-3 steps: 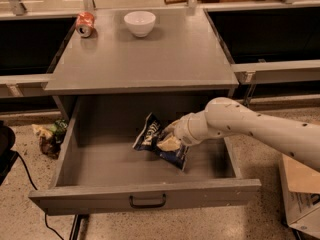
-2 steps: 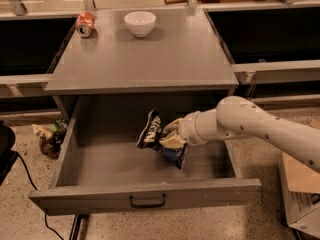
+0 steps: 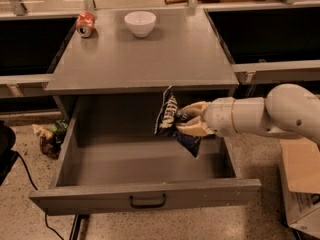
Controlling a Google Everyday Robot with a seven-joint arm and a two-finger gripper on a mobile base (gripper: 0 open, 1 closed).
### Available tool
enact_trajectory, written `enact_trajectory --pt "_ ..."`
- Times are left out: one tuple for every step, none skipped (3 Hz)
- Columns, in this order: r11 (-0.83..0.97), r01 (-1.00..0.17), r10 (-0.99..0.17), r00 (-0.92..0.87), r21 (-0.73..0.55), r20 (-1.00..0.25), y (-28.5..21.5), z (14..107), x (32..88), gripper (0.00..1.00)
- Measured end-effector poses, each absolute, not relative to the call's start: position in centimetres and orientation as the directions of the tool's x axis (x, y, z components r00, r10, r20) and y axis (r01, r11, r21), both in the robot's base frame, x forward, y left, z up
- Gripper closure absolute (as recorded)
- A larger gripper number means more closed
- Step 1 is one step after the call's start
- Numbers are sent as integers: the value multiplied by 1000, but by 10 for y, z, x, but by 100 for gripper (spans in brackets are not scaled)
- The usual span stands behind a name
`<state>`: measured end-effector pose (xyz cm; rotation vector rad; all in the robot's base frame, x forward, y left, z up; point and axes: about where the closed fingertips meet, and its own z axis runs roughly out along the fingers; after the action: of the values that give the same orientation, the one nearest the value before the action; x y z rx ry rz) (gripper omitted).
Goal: Pick blue chip bag from top drawer and place on counter
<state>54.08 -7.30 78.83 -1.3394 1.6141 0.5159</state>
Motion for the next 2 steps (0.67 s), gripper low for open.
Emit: enact_trajectory --pt "313 -919 -523 43 -238 -851 -73 789 541 100" --pt "253 -916 -566 123 -313 -815 -60 815 557 100"
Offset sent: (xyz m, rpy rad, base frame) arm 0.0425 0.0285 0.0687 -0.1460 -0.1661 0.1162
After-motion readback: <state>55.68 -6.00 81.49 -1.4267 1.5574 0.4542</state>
